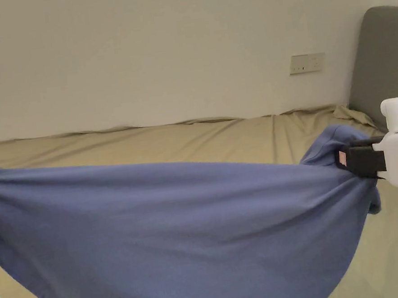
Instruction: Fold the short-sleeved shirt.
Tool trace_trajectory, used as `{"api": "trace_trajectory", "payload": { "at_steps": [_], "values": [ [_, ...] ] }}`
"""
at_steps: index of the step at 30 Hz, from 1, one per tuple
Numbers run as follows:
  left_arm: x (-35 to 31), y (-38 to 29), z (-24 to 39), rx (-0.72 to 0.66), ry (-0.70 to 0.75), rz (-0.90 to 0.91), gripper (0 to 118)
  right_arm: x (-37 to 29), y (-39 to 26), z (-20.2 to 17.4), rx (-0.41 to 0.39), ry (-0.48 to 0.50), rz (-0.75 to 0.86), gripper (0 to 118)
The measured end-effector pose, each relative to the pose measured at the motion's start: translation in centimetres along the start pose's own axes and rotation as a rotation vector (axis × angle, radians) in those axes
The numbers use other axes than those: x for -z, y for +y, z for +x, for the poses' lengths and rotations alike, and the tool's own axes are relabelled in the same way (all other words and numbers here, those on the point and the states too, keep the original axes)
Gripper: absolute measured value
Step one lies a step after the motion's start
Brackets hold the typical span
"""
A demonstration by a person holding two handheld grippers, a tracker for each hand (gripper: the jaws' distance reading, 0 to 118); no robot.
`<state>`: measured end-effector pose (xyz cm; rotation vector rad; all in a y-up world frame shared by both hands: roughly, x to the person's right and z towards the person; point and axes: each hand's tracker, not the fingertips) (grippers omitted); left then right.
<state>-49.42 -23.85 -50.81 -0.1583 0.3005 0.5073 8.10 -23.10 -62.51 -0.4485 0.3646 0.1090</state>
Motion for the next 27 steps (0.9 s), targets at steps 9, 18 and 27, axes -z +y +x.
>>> {"api": "trace_trajectory", "payload": {
  "at_steps": [9, 18, 27],
  "values": [
    [4.3, 9.8, 8.4, 0.09, 0.044, 0.012, 0, 2.2, 16.4, 0.5, -0.03, -0.17, -0.074, 8],
    [10.3, 13.7, 12.1, 0.181, 0.109, -0.061, 0, 6.1, 23.6, 1.6, 0.062, -0.239, -0.149, 8],
    [15.4, 6.4, 8.8, 0.207, 0.109, -0.166, 0, 13.8, 14.3, 1.0, 0.062, -0.16, -0.161, 8]
  ]
}}
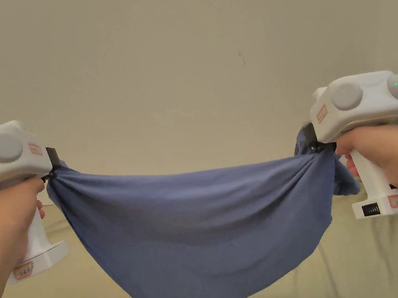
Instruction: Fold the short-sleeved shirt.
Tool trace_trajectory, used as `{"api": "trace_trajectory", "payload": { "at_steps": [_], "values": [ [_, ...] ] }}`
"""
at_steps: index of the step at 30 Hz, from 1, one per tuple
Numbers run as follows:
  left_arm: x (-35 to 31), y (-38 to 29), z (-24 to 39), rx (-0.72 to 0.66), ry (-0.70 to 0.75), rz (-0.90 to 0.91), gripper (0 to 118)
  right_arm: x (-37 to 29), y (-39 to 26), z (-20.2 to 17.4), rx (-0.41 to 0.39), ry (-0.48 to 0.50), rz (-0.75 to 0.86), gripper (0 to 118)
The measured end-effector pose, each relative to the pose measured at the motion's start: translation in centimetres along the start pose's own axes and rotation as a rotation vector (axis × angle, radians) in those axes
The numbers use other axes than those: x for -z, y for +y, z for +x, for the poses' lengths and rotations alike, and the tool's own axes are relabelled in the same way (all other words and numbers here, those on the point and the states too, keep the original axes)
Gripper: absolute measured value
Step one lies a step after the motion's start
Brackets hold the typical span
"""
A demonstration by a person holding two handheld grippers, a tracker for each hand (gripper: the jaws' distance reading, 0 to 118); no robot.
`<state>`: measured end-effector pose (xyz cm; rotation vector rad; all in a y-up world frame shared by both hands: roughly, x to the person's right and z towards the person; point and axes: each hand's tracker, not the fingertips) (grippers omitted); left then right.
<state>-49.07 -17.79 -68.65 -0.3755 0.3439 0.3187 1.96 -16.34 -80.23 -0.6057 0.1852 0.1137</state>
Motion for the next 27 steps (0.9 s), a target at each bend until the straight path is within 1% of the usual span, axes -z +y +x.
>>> {"api": "trace_trajectory", "payload": {
  "at_steps": [3, 4, 8, 9, 11, 14, 15, 17, 18, 19, 22, 24, 25, 27],
  "values": [
    [2.9, -5.5, -2.0, -0.063, -0.005, -0.12, 0, 4.1, -5.5, -0.4, 0.0, 0.018, -0.074, 8],
    [3.5, -7.4, -2.8, -0.086, -0.009, -0.144, 0, 5.0, -7.4, -0.5, 0.004, 0.027, -0.077, 8],
    [4.6, -14.4, -4.9, -0.139, 0.007, -0.244, 0, 7.6, -14.5, -1.4, -0.035, 0.072, -0.117, 8],
    [4.5, -15.9, -5.4, -0.143, -0.017, -0.286, 0, 7.6, -16.0, -1.6, -0.06, 0.101, -0.132, 8],
    [3.7, -18.5, -6.1, -0.131, -0.039, -0.303, 0, 7.9, -18.9, -1.8, -0.112, 0.131, -0.142, 8],
    [1.8, -21.9, -7.7, -0.095, -0.03, -0.296, 0, 6.4, -23.4, -2.0, -0.197, 0.127, -0.141, 8],
    [1.1, -22.7, -8.3, -0.086, -0.028, -0.294, 0, 5.8, -24.9, -1.8, -0.194, 0.114, -0.14, 8],
    [-0.7, -24.3, -9.8, -0.116, -0.057, -0.29, 0, 4.5, -27.4, -1.1, -0.197, 0.115, -0.144, 8],
    [-1.8, -24.9, -10.5, -0.119, -0.067, -0.302, 0, 3.4, -28.7, -0.9, -0.186, 0.122, -0.15, 8],
    [-2.9, -25.6, -11.2, -0.119, -0.077, -0.296, 0, 2.4, -30.0, -0.4, -0.159, 0.128, -0.151, 8],
    [-5.8, -27.4, -12.9, -0.124, -0.073, -0.284, 0, -0.5, -33.3, 0.8, 0.043, 0.175, -0.16, 8],
    [-7.3, -28.4, -14.0, -0.123, -0.078, -0.302, 0, -1.9, -35.1, 1.3, 0.12, 0.198, -0.166, 8],
    [-8.1, -28.9, -14.5, -0.121, -0.082, -0.314, 0, -2.7, -36.2, 1.5, 0.163, 0.194, -0.163, 8],
    [-9.2, -29.9, -15.3, -0.13, -0.084, -0.321, 0, -4.1, -38.4, 1.6, 0.272, 0.213, -0.176, 8]
  ]
}}
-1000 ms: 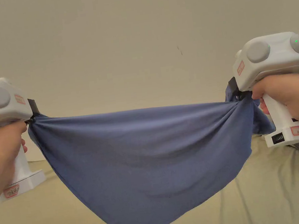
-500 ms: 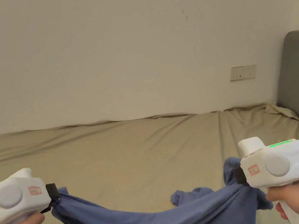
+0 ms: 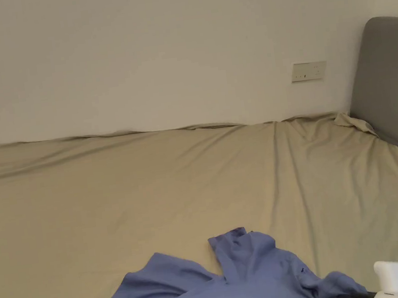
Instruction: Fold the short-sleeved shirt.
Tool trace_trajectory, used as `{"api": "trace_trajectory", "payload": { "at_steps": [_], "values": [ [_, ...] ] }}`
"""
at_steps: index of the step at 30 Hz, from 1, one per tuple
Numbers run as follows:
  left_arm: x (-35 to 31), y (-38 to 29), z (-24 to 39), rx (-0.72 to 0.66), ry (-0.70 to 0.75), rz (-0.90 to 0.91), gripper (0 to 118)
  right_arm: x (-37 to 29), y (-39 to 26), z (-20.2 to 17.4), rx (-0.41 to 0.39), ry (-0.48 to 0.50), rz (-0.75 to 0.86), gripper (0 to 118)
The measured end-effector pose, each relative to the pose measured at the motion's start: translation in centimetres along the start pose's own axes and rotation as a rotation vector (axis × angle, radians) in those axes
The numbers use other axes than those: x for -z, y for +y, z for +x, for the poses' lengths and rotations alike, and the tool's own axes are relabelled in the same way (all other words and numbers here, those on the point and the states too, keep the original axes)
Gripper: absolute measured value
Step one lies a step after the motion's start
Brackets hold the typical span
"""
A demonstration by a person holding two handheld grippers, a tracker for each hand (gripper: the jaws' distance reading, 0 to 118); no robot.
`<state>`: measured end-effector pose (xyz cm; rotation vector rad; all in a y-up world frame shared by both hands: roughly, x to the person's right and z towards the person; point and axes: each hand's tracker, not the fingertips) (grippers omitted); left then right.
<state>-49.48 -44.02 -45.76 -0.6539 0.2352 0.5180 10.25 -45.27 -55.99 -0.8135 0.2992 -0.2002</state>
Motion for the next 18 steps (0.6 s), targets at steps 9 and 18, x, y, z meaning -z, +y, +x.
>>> {"api": "trace_trajectory", "payload": {
  "at_steps": [9, 18],
  "values": [
    [-2.1, -5.7, -4.1, -0.029, 0.049, -0.112, 0, -2.0, -8.9, 3.3, 0.363, 0.047, -0.147, 8],
    [1.5, -10.4, -6.9, -0.056, 0.18, -0.243, 0, 0.8, -12.0, 4.7, 0.481, -0.036, -0.218, 8]
  ]
}}
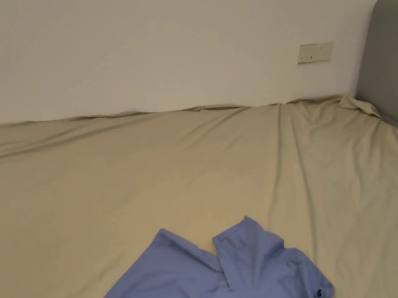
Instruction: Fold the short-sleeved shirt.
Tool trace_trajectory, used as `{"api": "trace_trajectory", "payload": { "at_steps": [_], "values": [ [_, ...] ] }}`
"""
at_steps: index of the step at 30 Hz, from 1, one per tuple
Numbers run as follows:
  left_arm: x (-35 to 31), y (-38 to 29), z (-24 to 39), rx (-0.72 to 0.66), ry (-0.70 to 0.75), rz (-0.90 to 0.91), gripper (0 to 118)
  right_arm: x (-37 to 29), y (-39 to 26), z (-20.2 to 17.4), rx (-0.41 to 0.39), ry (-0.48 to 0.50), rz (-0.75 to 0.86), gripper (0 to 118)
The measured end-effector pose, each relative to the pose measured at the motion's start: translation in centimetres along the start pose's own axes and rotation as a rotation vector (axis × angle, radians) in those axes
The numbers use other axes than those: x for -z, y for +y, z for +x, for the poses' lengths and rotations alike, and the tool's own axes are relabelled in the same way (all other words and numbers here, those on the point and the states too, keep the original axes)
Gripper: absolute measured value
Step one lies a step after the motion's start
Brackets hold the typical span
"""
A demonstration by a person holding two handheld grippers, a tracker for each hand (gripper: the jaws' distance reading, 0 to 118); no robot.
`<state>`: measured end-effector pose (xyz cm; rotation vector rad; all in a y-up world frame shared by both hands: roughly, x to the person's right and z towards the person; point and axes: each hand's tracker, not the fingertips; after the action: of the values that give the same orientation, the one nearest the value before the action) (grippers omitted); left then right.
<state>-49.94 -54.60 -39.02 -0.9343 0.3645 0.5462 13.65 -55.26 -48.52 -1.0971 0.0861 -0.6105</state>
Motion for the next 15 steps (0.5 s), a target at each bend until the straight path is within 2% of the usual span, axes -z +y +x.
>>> {"api": "trace_trajectory", "payload": {
  "at_steps": [3, 4, 5, 6, 7, 8, 9, 10, 12, 13, 15],
  "values": [
    [-0.1, 0.0, -0.1, -0.042, -0.024, 0.036, 1, 0.4, 0.1, -0.2, -0.033, 0.008, -0.003, 12],
    [-0.2, 0.1, 0.4, -0.039, -0.014, 0.035, 26, 0.3, 0.2, -0.6, -0.07, -0.008, -0.006, 24],
    [-0.5, 0.4, 1.0, -0.007, 0.007, 0.034, 68, 0.0, 0.3, -1.2, -0.172, -0.035, -0.001, 43],
    [-1.4, 0.9, 1.6, 0.025, 0.036, 0.026, 109, -0.4, 0.5, -2.1, -0.271, -0.05, 0.001, 70],
    [-2.6, 1.6, 2.7, 0.052, 0.013, 0.029, 118, -1.1, 0.8, -3.2, -0.37, -0.07, -0.006, 111],
    [-4.8, 2.0, 3.6, 0.078, 0.024, 0.078, 118, -2.8, 1.2, -4.9, -0.447, -0.106, 0.01, 118],
    [-7.2, 2.3, 4.4, 0.136, -0.025, 0.198, 118, -4.5, 1.2, -6.1, -0.515, -0.128, 0.072, 118],
    [-10.2, 3.1, 4.9, 0.172, -0.035, 0.283, 118, -7.1, 0.8, -7.4, -0.593, -0.109, 0.2, 118],
    [-14.6, 3.3, 6.5, 0.263, 0.008, 0.38, 118, -11.2, 0.1, -9.6, -0.69, -0.097, 0.399, 118],
    [-16.3, 3.0, 7.2, 0.305, 0.031, 0.4, 118, -13.2, -0.4, -10.9, -0.733, -0.102, 0.458, 118],
    [-15.8, 0.2, 6.6, 0.351, 0.041, 0.394, 118, -15.9, -2.1, -12.3, -0.799, -0.085, 0.517, 118]
  ]
}}
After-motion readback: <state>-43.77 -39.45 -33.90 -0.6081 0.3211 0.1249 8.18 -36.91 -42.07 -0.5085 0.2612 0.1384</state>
